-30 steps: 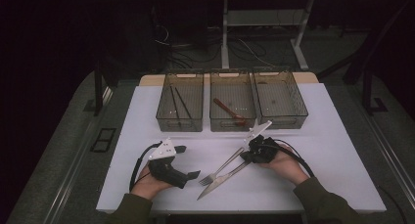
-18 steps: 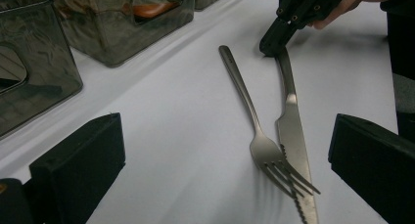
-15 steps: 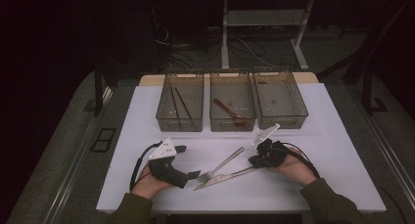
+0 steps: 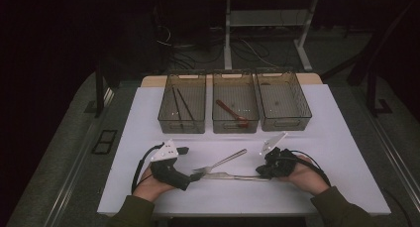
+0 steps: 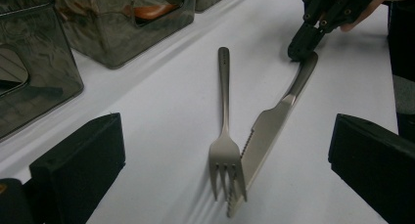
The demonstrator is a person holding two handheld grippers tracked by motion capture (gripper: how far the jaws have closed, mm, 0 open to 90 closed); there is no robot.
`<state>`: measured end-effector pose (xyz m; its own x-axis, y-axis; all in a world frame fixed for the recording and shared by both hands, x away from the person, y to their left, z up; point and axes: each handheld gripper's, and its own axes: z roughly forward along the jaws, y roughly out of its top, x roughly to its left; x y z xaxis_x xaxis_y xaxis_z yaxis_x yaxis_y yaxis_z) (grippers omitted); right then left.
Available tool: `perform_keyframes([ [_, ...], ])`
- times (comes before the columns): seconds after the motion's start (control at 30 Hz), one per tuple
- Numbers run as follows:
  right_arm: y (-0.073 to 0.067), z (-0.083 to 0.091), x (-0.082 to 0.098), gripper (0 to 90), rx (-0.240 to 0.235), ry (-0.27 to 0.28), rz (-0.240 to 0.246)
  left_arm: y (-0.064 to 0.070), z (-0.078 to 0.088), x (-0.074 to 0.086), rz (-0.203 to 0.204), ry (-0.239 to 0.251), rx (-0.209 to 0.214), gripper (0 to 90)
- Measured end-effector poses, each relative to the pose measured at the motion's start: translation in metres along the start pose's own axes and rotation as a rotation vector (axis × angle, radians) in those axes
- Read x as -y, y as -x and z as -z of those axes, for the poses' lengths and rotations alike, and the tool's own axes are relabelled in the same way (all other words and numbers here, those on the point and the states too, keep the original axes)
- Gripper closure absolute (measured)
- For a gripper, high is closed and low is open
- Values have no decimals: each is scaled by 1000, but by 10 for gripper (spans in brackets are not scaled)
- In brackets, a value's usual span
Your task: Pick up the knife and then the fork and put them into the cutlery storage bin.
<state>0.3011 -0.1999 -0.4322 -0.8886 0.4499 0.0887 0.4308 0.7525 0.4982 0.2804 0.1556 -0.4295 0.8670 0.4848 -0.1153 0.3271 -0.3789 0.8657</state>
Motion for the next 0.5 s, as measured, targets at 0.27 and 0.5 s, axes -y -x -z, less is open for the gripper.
perform_keyframes([
  [0.27, -5, 2, 2, 888, -19, -14, 24, 0, 0, 0, 0, 0, 1, 0],
  [0.5, -6, 12, -11, 792, -46, -10, 44, 0, -1, 0, -2, -3, 1, 0],
])
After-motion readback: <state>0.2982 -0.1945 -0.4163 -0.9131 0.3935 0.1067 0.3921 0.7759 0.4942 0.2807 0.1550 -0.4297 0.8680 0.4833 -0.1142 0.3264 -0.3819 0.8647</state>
